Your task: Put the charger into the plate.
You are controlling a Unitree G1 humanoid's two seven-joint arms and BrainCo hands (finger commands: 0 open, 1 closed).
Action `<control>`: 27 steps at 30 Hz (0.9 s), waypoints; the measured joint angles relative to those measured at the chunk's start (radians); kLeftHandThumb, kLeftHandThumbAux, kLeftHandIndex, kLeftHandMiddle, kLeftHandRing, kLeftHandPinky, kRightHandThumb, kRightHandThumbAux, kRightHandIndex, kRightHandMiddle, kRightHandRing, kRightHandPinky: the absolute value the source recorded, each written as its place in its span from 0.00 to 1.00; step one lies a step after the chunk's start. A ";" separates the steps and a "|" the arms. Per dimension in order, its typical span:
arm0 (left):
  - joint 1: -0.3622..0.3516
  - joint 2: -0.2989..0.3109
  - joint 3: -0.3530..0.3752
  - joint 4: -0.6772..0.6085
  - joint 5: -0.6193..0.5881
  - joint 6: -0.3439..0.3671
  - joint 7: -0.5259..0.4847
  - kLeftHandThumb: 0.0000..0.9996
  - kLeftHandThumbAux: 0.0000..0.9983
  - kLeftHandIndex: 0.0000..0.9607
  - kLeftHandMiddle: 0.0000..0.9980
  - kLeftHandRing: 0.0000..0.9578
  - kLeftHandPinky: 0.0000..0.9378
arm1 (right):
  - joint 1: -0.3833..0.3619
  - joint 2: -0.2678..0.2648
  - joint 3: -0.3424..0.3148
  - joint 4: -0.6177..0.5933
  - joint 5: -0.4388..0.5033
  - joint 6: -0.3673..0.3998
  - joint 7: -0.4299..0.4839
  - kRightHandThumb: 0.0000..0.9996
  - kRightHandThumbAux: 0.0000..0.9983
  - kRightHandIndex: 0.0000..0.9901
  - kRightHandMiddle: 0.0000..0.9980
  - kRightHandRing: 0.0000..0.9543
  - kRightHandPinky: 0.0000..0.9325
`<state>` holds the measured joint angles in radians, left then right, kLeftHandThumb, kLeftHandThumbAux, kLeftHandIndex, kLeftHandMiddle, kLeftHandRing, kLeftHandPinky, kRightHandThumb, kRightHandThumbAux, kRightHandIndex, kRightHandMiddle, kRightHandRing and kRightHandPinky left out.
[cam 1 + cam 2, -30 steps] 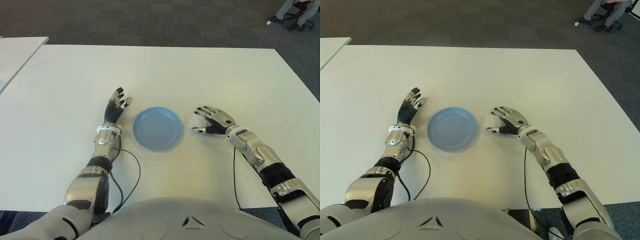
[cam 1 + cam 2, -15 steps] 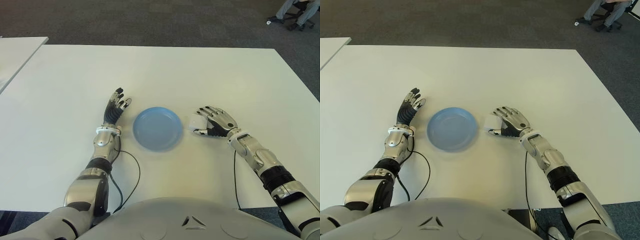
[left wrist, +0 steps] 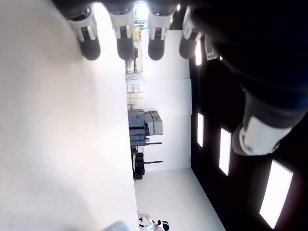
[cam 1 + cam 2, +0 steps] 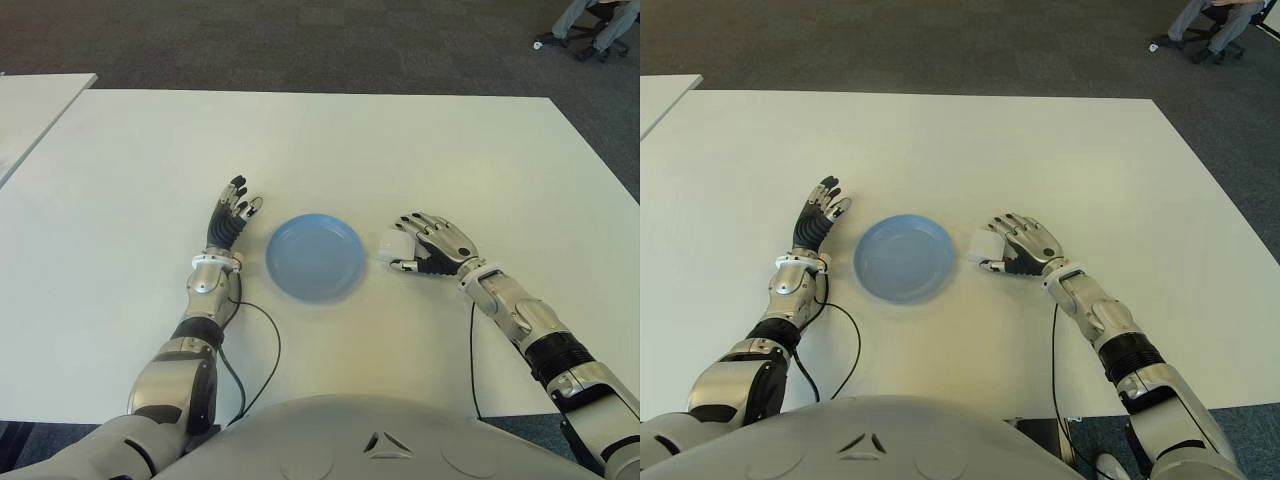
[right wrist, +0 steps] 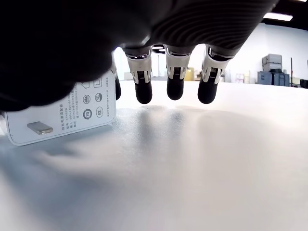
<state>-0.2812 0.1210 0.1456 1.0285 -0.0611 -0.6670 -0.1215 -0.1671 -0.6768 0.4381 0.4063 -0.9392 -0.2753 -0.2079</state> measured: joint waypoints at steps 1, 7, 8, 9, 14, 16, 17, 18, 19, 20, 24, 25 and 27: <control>0.001 0.000 0.000 -0.001 0.000 0.000 0.000 0.00 0.56 0.02 0.06 0.04 0.04 | 0.000 -0.001 0.000 0.000 0.000 -0.001 0.000 0.28 0.12 0.00 0.00 0.00 0.00; 0.004 0.000 0.000 -0.006 -0.003 0.000 -0.001 0.00 0.55 0.02 0.06 0.04 0.03 | -0.001 -0.007 0.000 0.000 0.004 -0.008 0.009 0.28 0.12 0.00 0.00 0.00 0.00; 0.004 0.000 0.000 -0.007 -0.004 0.000 -0.002 0.00 0.55 0.02 0.06 0.04 0.03 | -0.001 -0.008 0.000 0.000 0.006 -0.009 0.013 0.28 0.12 0.00 0.00 0.00 0.00; 0.005 0.000 0.000 -0.007 -0.005 0.000 -0.003 0.00 0.55 0.02 0.06 0.04 0.03 | -0.001 -0.008 0.000 0.000 0.007 -0.009 0.019 0.28 0.12 0.00 0.00 0.00 0.00; 0.007 0.000 0.000 -0.009 -0.006 -0.002 -0.005 0.00 0.55 0.02 0.07 0.05 0.04 | -0.002 -0.009 0.000 -0.002 0.015 -0.011 0.040 0.27 0.13 0.00 0.00 0.00 0.00; 0.008 0.000 -0.001 -0.010 -0.006 -0.003 -0.005 0.00 0.55 0.02 0.07 0.05 0.04 | -0.002 -0.009 0.000 -0.003 0.018 -0.011 0.046 0.27 0.13 0.00 0.00 0.00 0.00; 0.009 0.000 -0.001 -0.010 -0.006 -0.004 -0.005 0.00 0.55 0.02 0.07 0.05 0.04 | -0.002 -0.009 0.000 -0.003 0.019 -0.012 0.049 0.27 0.13 0.00 0.00 0.00 0.00; 0.009 0.000 -0.001 -0.010 -0.006 -0.004 -0.005 0.00 0.55 0.02 0.07 0.05 0.04 | -0.002 -0.010 0.000 -0.004 0.021 -0.013 0.052 0.27 0.13 0.00 0.00 0.00 0.00; 0.009 0.000 -0.002 -0.011 -0.006 -0.005 -0.005 0.00 0.55 0.02 0.07 0.05 0.04 | -0.003 -0.011 0.000 -0.005 0.022 -0.015 0.056 0.27 0.13 0.00 0.00 0.00 0.00; 0.009 0.000 -0.002 -0.011 -0.006 -0.005 -0.005 0.00 0.55 0.03 0.07 0.05 0.04 | -0.003 -0.011 -0.001 -0.006 0.023 -0.017 0.059 0.26 0.13 0.00 0.00 0.00 0.00; 0.010 0.000 -0.002 -0.011 -0.006 -0.008 -0.005 0.00 0.55 0.03 0.07 0.05 0.04 | -0.003 -0.015 -0.002 -0.011 0.027 -0.024 0.068 0.26 0.15 0.00 0.00 0.00 0.02; 0.010 0.000 -0.003 -0.011 -0.006 -0.009 -0.005 0.00 0.55 0.03 0.07 0.05 0.03 | -0.003 -0.015 -0.003 -0.011 0.030 -0.027 0.069 0.26 0.16 0.00 0.00 0.00 0.03; 0.011 0.000 -0.003 -0.011 -0.006 -0.011 -0.005 0.00 0.55 0.04 0.07 0.05 0.03 | -0.003 -0.015 -0.005 -0.011 0.040 -0.034 0.071 0.30 0.17 0.11 0.16 0.17 0.21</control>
<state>-0.2702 0.1209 0.1426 1.0172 -0.0669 -0.6776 -0.1266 -0.1704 -0.6923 0.4332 0.3953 -0.8990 -0.3090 -0.1371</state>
